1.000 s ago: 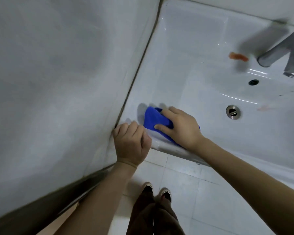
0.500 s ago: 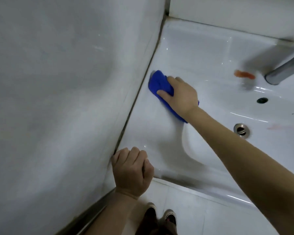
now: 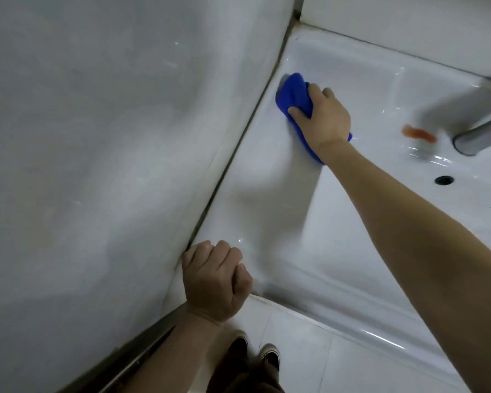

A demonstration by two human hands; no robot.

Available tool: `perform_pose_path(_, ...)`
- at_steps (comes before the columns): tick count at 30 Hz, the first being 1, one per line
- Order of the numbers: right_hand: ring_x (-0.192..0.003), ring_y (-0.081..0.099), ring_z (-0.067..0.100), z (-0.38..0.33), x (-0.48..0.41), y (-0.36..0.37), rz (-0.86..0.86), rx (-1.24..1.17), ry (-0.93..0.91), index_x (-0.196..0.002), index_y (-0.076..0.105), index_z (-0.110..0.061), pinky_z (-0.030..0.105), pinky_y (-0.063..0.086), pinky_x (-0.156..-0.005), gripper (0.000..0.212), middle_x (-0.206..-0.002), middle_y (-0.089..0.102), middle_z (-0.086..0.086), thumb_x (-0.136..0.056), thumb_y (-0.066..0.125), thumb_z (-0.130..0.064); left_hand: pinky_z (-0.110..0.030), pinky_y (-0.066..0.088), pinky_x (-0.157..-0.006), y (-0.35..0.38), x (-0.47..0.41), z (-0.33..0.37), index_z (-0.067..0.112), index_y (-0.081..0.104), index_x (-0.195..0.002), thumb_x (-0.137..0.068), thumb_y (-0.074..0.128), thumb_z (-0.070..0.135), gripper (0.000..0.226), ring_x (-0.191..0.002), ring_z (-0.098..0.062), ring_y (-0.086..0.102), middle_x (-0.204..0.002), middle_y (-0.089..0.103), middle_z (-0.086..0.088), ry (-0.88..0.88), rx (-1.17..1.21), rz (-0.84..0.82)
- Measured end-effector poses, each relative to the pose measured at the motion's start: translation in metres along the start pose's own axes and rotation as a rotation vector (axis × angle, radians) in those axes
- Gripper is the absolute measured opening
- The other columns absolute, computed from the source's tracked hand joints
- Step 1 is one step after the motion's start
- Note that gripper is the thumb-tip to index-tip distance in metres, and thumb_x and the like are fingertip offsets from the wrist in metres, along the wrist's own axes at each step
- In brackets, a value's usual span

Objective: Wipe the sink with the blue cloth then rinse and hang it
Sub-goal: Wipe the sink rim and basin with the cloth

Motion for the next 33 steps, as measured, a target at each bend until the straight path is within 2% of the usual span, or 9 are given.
perform_pose_path(2, -0.078, 0.057, 0.027, -0.019, 0.043, 0.008, -0.064, -0.08, -0.038, -0.113, 0.052, -0.016, 0.034, 0.042, -0.062, 0.042, -0.094, 0.055, 0.003, -0.093, 0.05, -0.053, -0.033, 0.03, -0.066, -0.002, 0.0, 0.001, 0.014, 0.058, -0.062, -0.084, 0.038, 0.026, 0.032, -0.062, -0.024, 0.04, -0.061, 0.051, -0.004, -0.003, 0.003, -0.004)
perform_pose_path(6, -0.079, 0.053, 0.019, -0.056, 0.184, 0.003, -0.25, -0.147, -0.365, -0.11, 0.057, -0.022, 0.034, 0.045, -0.06, 0.04, -0.093, 0.057, -0.002, -0.09, 0.054, -0.056, -0.034, 0.03, -0.065, -0.004, 0.0, 0.001, 0.014, 0.055, -0.061, -0.084, 0.039, 0.025, 0.03, -0.061, -0.024, 0.041, -0.061, 0.049, -0.005, -0.013, 0.014, -0.01)
perform_pose_path(8, -0.079, 0.053, 0.017, -0.058, 0.219, 0.002, -0.35, -0.162, -0.406, -0.106, 0.058, -0.024, 0.033, 0.045, -0.06, 0.037, -0.091, 0.056, -0.004, -0.089, 0.055, -0.057, -0.033, 0.029, -0.066, -0.002, 0.0, 0.001, 0.014, 0.053, -0.061, -0.084, 0.039, 0.026, 0.03, -0.061, -0.023, 0.041, -0.061, 0.049, -0.005, -0.013, 0.001, -0.009)
perform_pose_path(14, -0.064, 0.053, 0.009, -0.07, 0.227, -0.002, -0.504, -0.401, -0.081, -0.079, 0.047, -0.03, 0.03, 0.046, -0.061, 0.027, -0.07, 0.057, -0.009, -0.088, 0.058, -0.053, -0.034, 0.03, -0.068, -0.004, 0.001, -0.001, 0.014, 0.05, -0.062, -0.085, 0.039, 0.025, 0.028, -0.065, -0.022, 0.041, -0.063, 0.05, -0.005, -0.021, 0.007, -0.005)
perform_pose_path(18, -0.064, 0.058, 0.015, 0.005, 0.274, -0.038, -0.589, -0.285, 0.122, -0.08, 0.054, -0.025, 0.034, 0.046, -0.064, 0.033, -0.066, 0.061, -0.003, -0.088, 0.058, -0.056, -0.034, 0.025, -0.068, -0.006, 0.001, 0.001, 0.013, 0.05, -0.062, -0.084, 0.041, 0.024, 0.025, -0.064, -0.024, 0.04, -0.064, 0.05, -0.006, -0.019, -0.018, -0.046)
perform_pose_path(22, -0.062, 0.056, 0.023, 0.069, 0.31, -0.079, -0.468, -0.086, 0.303, -0.074, 0.05, -0.02, 0.033, 0.04, -0.056, 0.041, -0.064, 0.057, 0.0, -0.088, 0.05, -0.058, -0.036, 0.028, -0.068, -0.004, 0.002, -0.002, 0.014, 0.051, -0.063, -0.082, 0.043, 0.023, 0.022, -0.063, -0.028, 0.042, -0.066, 0.052, -0.005, -0.048, -0.015, -0.071)
perform_pose_path(27, -0.064, 0.049, 0.022, -0.046, 0.281, -0.036, -0.283, -0.065, 0.087, -0.074, 0.043, -0.022, 0.032, 0.036, -0.054, 0.035, -0.07, 0.05, -0.003, -0.092, 0.047, -0.052, -0.037, 0.029, -0.07, -0.006, 0.004, 0.0, 0.013, 0.052, -0.066, -0.08, 0.05, 0.02, 0.017, -0.067, -0.026, 0.041, -0.068, 0.053, -0.006, -0.026, -0.01, -0.06)
perform_pose_path(29, -0.063, 0.046, 0.022, -0.067, 0.277, -0.03, -0.194, -0.06, 0.097, -0.072, 0.041, -0.021, 0.03, 0.03, -0.051, 0.035, -0.068, 0.046, -0.003, -0.092, 0.049, -0.049, -0.036, 0.03, -0.072, -0.007, 0.003, -0.001, 0.012, 0.053, -0.067, -0.081, 0.052, 0.019, 0.015, -0.07, -0.025, 0.041, -0.068, 0.053, -0.007, -0.025, -0.017, -0.057)
perform_pose_path(33, -0.058, 0.037, 0.021, 0.004, 0.323, -0.071, 0.055, 0.079, 0.228, -0.068, 0.045, -0.017, 0.025, 0.016, -0.049, 0.037, -0.062, 0.037, -0.004, -0.09, 0.055, -0.044, -0.036, 0.031, -0.074, -0.006, 0.005, 0.0, 0.014, 0.054, -0.067, -0.08, 0.052, 0.019, 0.014, -0.07, -0.025, 0.041, -0.07, 0.054, -0.005, -0.033, -0.029, -0.085)
Point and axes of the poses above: each hand's wrist, its own x-axis away from the middle knuckle, its own y-axis out of the palm, z = x × y, the point moved 7 cm from there along -x, towards the middle knuckle
